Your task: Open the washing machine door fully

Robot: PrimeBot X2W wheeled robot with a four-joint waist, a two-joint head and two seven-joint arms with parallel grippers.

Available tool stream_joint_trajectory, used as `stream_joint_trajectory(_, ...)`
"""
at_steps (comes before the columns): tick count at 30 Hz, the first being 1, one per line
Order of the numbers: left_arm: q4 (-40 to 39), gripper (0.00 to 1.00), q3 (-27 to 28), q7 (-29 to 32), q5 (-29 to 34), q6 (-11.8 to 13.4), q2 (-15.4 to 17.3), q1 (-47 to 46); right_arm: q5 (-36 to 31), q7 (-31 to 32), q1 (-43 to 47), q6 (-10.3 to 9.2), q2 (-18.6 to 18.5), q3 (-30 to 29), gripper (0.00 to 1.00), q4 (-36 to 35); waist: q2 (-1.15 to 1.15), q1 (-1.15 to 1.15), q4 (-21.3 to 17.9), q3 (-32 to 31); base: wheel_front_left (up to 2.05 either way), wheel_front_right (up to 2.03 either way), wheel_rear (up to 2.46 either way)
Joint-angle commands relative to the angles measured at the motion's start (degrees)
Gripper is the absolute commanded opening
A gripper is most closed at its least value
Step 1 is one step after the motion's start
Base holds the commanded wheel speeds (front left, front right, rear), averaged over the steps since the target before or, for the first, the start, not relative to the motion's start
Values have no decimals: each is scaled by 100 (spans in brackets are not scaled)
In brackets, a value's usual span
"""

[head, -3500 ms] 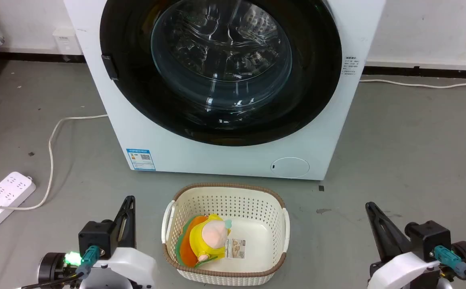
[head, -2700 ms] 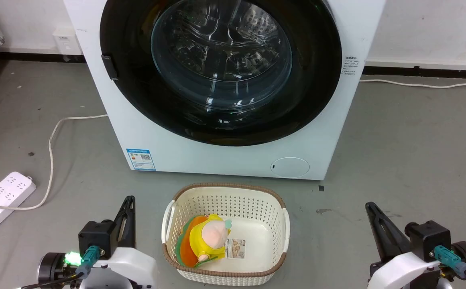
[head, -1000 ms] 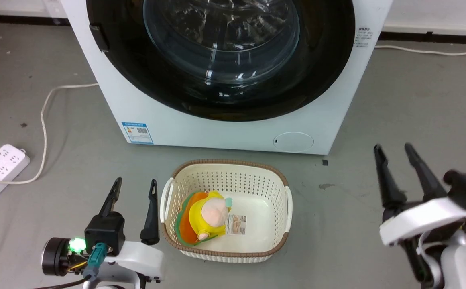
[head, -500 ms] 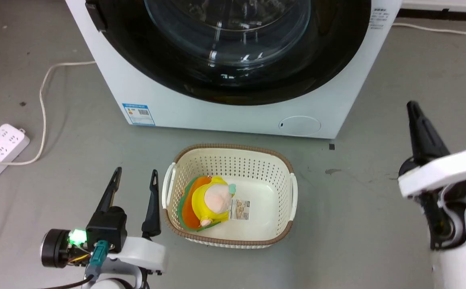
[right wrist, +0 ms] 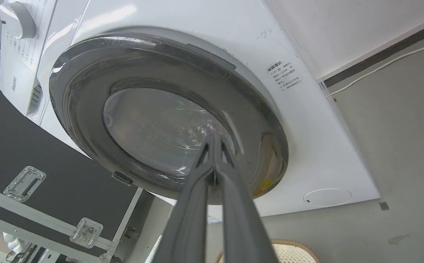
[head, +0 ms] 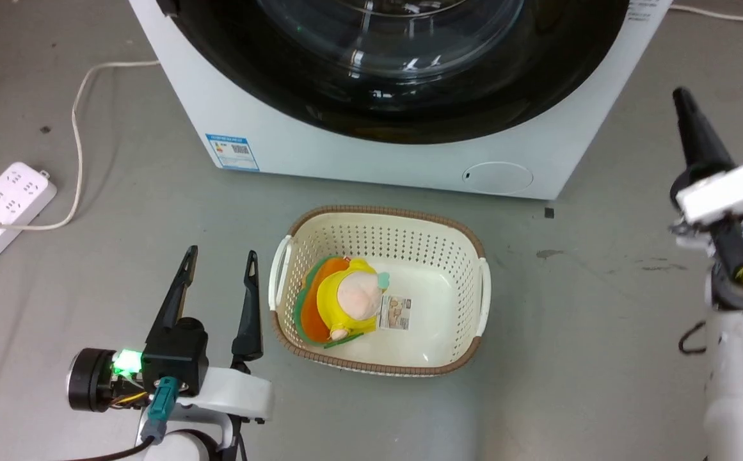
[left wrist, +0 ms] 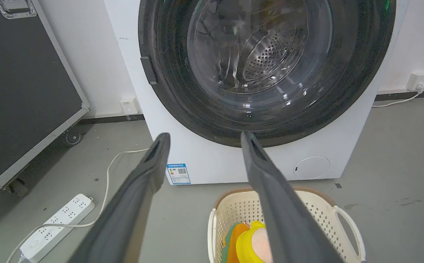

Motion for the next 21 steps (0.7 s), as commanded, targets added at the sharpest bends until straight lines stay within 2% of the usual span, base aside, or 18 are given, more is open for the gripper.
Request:
stream_joint_trajectory(1, -43, 100, -30, -67, -18, 47, 57, -115, 189, 63, -297, -1, 18, -92, 0, 155, 0, 0, 28, 54, 0, 0, 0)
stream_joint_trajectory(13, -179, 100, -199, -210, -9, 195, 130, -308, 571, 618, -1610, -2, -295, -377, 0, 1025, 0, 0, 180, 469, 0, 0, 0)
stream_joint_trajectory(20, -252, 100, -321, -282, 7, 267, 159, -422, 752, 927, -2297, -2, -545, -655, 0, 1721, 0, 0, 292, 690, 0, 0, 0)
stream_joint_trajectory(21, -268, 100, -350, -306, 8, 297, 178, -448, 752, 1017, -2547, -2, -664, -708, 0, 1985, 0, 0, 323, 761, 0, 0, 0)
